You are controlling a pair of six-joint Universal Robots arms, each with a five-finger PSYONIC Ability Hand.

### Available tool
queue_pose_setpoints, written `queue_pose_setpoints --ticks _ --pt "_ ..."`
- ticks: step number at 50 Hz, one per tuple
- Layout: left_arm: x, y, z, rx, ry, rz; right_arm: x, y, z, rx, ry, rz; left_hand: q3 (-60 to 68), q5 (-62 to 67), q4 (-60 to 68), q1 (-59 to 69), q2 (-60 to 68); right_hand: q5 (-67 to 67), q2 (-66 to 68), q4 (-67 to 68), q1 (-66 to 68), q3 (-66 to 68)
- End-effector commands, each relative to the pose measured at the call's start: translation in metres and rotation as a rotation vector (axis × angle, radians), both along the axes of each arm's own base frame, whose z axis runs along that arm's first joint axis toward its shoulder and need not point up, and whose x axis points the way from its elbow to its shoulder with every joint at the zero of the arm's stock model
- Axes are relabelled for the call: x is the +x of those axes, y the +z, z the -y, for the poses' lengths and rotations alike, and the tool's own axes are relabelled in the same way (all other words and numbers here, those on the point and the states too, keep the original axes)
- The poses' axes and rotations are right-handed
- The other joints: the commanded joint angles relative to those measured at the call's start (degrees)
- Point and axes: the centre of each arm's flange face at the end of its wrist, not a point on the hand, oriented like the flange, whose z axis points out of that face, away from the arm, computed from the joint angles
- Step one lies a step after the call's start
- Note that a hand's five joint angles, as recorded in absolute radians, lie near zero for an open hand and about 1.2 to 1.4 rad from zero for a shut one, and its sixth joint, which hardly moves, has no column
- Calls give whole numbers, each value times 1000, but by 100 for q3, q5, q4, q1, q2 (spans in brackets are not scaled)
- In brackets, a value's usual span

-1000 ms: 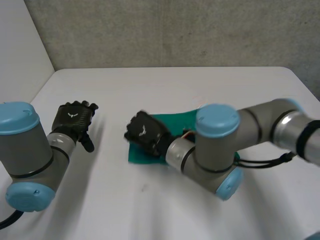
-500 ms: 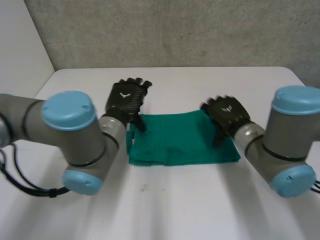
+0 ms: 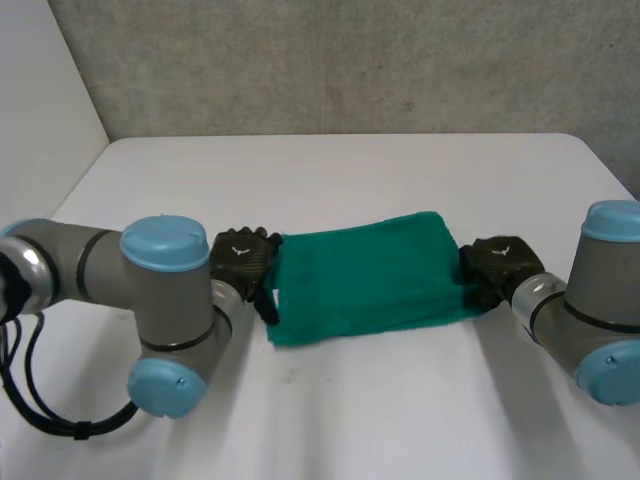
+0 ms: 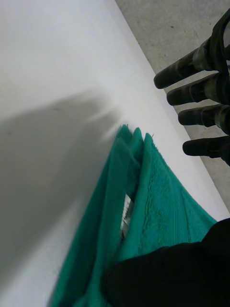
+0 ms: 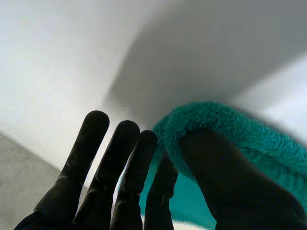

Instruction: Fold the towel.

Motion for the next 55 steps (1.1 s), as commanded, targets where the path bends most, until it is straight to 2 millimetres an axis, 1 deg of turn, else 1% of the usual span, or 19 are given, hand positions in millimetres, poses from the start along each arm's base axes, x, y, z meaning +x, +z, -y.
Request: queue_pose_setpoints --ticks 1,4,5,9,11,14,17,18,20,23,28,31,35,36,41,45,52,53,55 --pt "12 30 -17 -32 4 -27 12 46 7 -187 32 -71 -258 -274 -188 -167 -187 1481 1252 1188 2725 1246" --pt "16 44 -21 -57 9 -44 80 78 -26 -319 259 -38 -258 -274 -188 -167 -187 1481 1252 1188 2725 1246" --pt "18 50 -21 -69 15 -52 81 78 -26 -319 260 -38 -258 -274 -188 -167 -187 1481 1252 1188 2725 1246" --pt "26 59 -19 -84 37 -67 135 94 -72 -377 487 35 -258 -274 -188 -167 -187 1481 1252 1188 2725 1246" --pt "32 65 -17 -90 60 -88 151 86 -88 -361 576 51 -258 -274 -188 -167 -187 1481 1252 1188 2725 1246" --pt "35 67 -16 -88 72 -105 176 41 -119 -241 747 44 -258 -274 -188 -167 -187 1481 1252 1188 2725 1246" --pt "35 68 -15 -84 75 -116 179 28 -123 -191 741 15 -258 -274 -188 -167 -187 1481 1252 1188 2725 1246" --pt "34 69 -15 -84 74 -119 179 26 -120 -181 718 2 -258 -274 -188 -167 -187 637 409 345 1882 403" --pt "33 72 -13 -92 77 -136 174 28 -109 -173 617 -33 -258 -274 -188 -167 -187 -3758 -3987 -4051 -2514 -3993" --pt "28 75 -8 -102 72 -160 169 36 -101 -189 535 -30 -258 -274 -188 -167 -187 -5439 -5668 -5731 -4195 -5674" --pt "12 71 2 -82 60 -217 147 79 -68 -191 349 154 -186 -202 -116 -96 -115 -5519 -5748 -5812 -4275 -5754" --pt "-6 65 0 -46 33 -254 132 84 -49 -166 279 203 -118 -135 -49 -28 -48 -5519 -5748 -5812 -4275 -5754" --pt "-19 42 -1 25 17 -228 122 72 -36 -99 252 191 -85 -101 -15 6 -14 -5519 -5748 -5812 -4275 -5754" --pt "-19 35 -2 44 21 -213 121 54 -34 -44 256 167 -85 -101 -15 6 -14 -5519 -5748 -5812 -4275 -5754" --pt "-11 -6 -10 185 58 -93 121 14 -25 83 247 101 -135 -151 -65 -44 -64 -5519 -5748 -5812 -4275 -5754" --pt "2 -16 -17 228 120 -25 113 0 -20 158 229 57 -236 -253 -166 -146 -165 -5519 -5748 -5812 -4275 -5754" --pt "8 11 -21 191 133 -49 108 9 -12 137 208 77 -258 -274 -188 -167 -187 -5519 -5748 -5812 -4275 -5754" --pt "8 25 -21 162 127 -74 108 16 -12 125 207 86 -258 -274 -188 -167 -187 -5519 -5748 -5812 -4275 -5754" --pt "7 42 -20 125 123 -103 106 59 -12 21 205 135 -258 -274 -188 -167 -187 -5519 -5748 -5812 -4275 -5754"
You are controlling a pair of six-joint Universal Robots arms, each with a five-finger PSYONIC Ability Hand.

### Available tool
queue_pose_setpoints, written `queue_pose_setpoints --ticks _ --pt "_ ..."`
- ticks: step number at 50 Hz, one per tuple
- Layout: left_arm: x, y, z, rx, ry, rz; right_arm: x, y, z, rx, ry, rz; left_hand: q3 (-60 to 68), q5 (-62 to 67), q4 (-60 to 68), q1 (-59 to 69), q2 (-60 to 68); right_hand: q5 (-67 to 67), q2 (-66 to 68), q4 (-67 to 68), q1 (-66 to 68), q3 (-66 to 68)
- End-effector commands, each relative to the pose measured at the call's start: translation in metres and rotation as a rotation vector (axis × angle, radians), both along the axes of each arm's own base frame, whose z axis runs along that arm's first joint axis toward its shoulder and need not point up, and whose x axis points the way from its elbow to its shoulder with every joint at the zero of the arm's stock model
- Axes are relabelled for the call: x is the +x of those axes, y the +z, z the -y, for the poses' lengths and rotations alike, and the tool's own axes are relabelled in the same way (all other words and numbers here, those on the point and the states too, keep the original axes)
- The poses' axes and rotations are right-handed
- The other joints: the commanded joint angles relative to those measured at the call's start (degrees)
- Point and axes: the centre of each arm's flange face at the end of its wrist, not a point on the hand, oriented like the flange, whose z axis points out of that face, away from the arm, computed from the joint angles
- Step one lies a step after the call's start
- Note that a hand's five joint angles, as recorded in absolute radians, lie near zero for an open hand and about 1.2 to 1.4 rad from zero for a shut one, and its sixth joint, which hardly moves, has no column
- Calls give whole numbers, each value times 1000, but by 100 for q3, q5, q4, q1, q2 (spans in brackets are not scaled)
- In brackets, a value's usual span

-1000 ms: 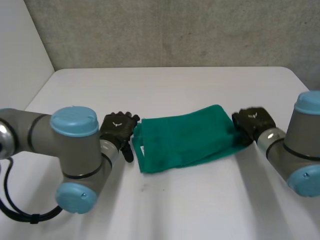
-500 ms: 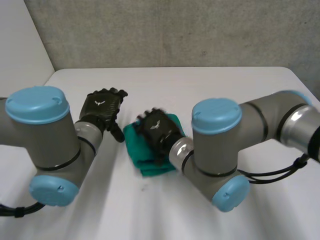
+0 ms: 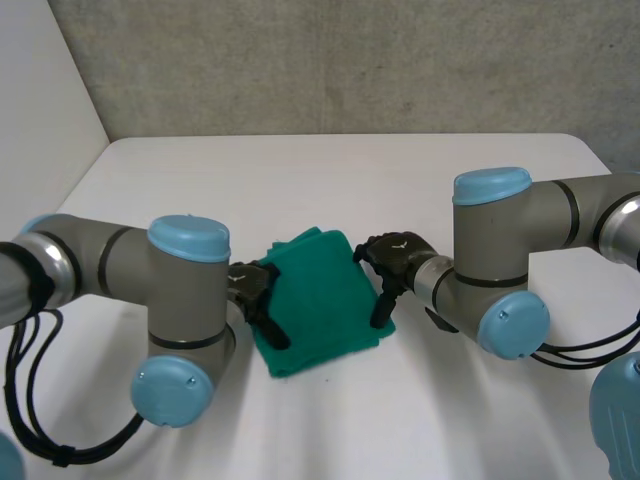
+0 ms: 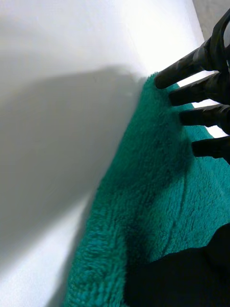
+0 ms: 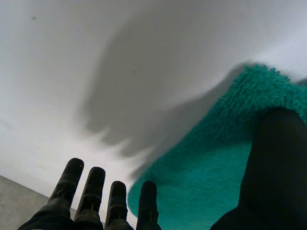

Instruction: Fold the towel.

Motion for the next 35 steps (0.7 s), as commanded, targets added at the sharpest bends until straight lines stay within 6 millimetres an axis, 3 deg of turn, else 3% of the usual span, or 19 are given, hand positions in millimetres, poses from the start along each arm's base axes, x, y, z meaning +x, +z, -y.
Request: queue_pose_setpoints --ticks 1,2,4,5,6,7,8,10,11,12,13,17,22,35 --pt "1 60 0 -125 3 -87 -5 68 4 -151 -30 102 -242 -269 -190 -3 -187 -325 -296 -336 -183 -220" --pt "1 83 1 -180 5 -125 -6 79 5 -179 -38 122 -242 -269 -190 -3 -187 -325 -296 -336 -183 -220" --pt "2 108 2 -239 7 -167 -13 99 8 -230 -68 166 -242 -269 -190 -3 -187 -325 -296 -336 -183 -220" --pt "3 121 2 -267 4 -188 -13 99 8 -231 -68 167 -242 -269 -190 -3 -187 -325 -296 -336 -183 -220" --pt "4 132 2 -293 1 -208 -22 119 11 -283 -114 211 -242 -269 -190 -3 -187 -325 -296 -336 -183 -220" --pt "5 144 2 -318 -3 -228 -22 120 11 -284 -114 212 -242 -269 -190 -3 -187 -325 -296 -336 -183 -220" --pt "5 144 2 -318 -3 -228 -50 171 14 -423 -244 297 -242 -269 -190 -3 -187 -325 -296 -336 -183 -220" --pt "20 184 12 -408 16 -291 -64 192 13 -480 -313 325 -188 -215 -135 51 -132 -325 -296 -336 -183 -220" --pt "26 191 16 -424 25 -299 -65 192 13 -480 -313 325 -137 -164 -85 102 -82 -325 -296 -336 -183 -220" --pt "36 203 21 -444 40 -308 -81 213 9 -549 -380 342 -104 -130 -51 135 -48 -325 -296 -336 -183 -220" --pt "41 209 23 -448 47 -312 -86 220 8 -565 -399 344 -103 -130 -51 136 -48 -325 -296 -336 -183 -220" --pt "69 236 24 -452 103 -308 -104 229 8 -578 -445 323 -120 -147 -67 119 -65 -325 -296 -336 -183 -220" --pt "81 239 22 -404 118 -287 -110 227 4 -532 -417 286 -221 -247 -168 18 -165 -325 -296 -336 -183 -220" --pt "80 234 13 -370 75 -292 -110 220 -4 -490 -355 274 -238 -265 -185 1 -183 -325 -296 -336 -183 -220"
